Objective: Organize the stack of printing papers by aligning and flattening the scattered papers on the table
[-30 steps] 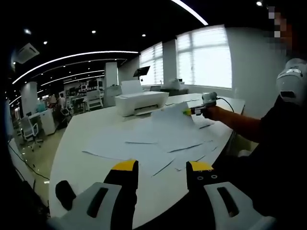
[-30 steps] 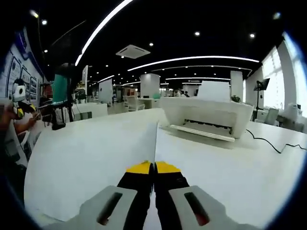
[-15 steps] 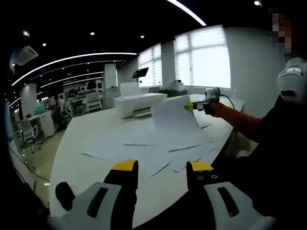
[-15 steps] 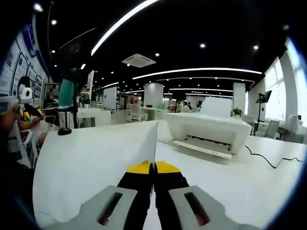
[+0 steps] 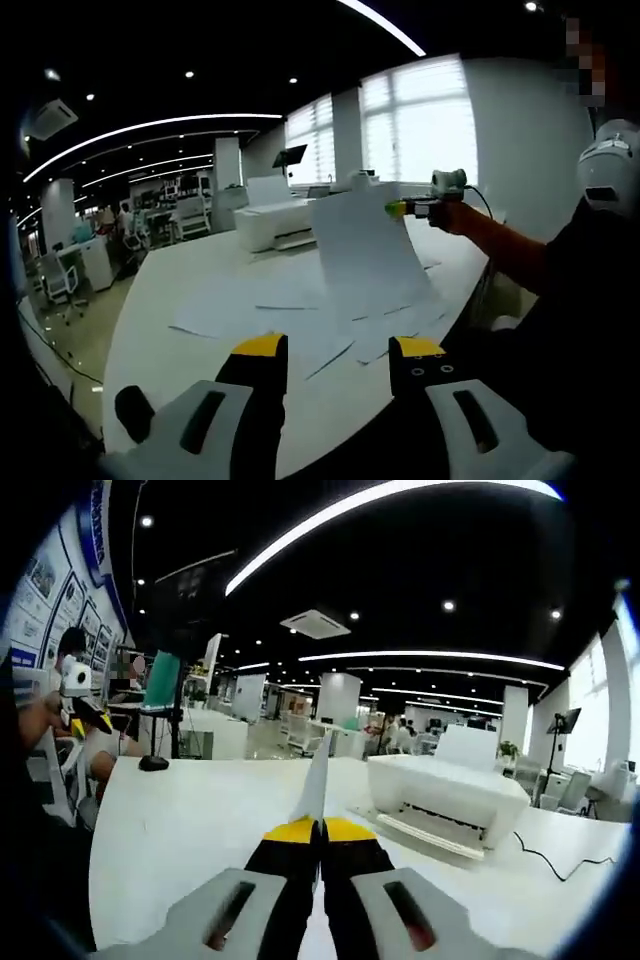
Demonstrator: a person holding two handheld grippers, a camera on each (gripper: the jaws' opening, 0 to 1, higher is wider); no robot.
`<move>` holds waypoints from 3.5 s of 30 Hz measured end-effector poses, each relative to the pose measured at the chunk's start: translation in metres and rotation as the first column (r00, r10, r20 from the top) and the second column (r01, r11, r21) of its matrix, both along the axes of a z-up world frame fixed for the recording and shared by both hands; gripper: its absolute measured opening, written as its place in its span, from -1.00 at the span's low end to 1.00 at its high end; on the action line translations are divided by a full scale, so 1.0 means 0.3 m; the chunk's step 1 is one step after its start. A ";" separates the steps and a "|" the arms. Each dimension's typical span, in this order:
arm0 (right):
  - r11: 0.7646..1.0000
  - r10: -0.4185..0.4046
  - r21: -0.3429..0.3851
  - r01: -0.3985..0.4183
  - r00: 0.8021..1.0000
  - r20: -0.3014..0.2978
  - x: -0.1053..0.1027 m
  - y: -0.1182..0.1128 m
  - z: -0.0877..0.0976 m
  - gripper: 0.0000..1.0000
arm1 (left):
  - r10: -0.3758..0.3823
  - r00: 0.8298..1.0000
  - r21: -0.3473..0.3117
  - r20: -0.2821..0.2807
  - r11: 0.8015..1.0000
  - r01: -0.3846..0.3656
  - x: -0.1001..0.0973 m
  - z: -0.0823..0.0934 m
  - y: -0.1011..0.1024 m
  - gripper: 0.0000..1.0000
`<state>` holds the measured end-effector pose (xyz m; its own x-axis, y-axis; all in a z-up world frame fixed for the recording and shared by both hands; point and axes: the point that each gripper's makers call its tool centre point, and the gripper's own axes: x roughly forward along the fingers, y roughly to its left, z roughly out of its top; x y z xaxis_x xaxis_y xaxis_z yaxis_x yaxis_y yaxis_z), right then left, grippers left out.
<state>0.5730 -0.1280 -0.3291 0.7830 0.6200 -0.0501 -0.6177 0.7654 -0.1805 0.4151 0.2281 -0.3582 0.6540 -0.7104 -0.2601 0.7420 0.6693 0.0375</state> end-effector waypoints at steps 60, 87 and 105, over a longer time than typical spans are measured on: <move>0.915 0.348 -0.264 -0.305 0.928 0.134 -0.364 0.324 0.170 -1.00 | -0.139 0.974 0.168 0.178 0.980 0.110 0.046 0.199 -0.185 -0.01; 0.845 0.481 -0.323 -0.427 0.870 0.107 -0.503 0.435 0.174 -1.00 | -0.171 0.951 0.270 0.259 0.958 0.099 0.078 0.276 -0.225 0.01; 0.781 0.560 -0.361 -0.510 0.827 0.043 -0.569 0.508 0.122 -1.00 | -0.200 0.931 0.344 0.306 0.935 0.088 0.086 0.309 -0.254 0.04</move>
<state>0.4023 0.0242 -0.2926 0.3436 0.9088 -0.2369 -0.8589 0.2020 -0.4706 0.4409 0.1519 -0.2655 0.6384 -0.7188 -0.2753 0.7363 0.4660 0.4906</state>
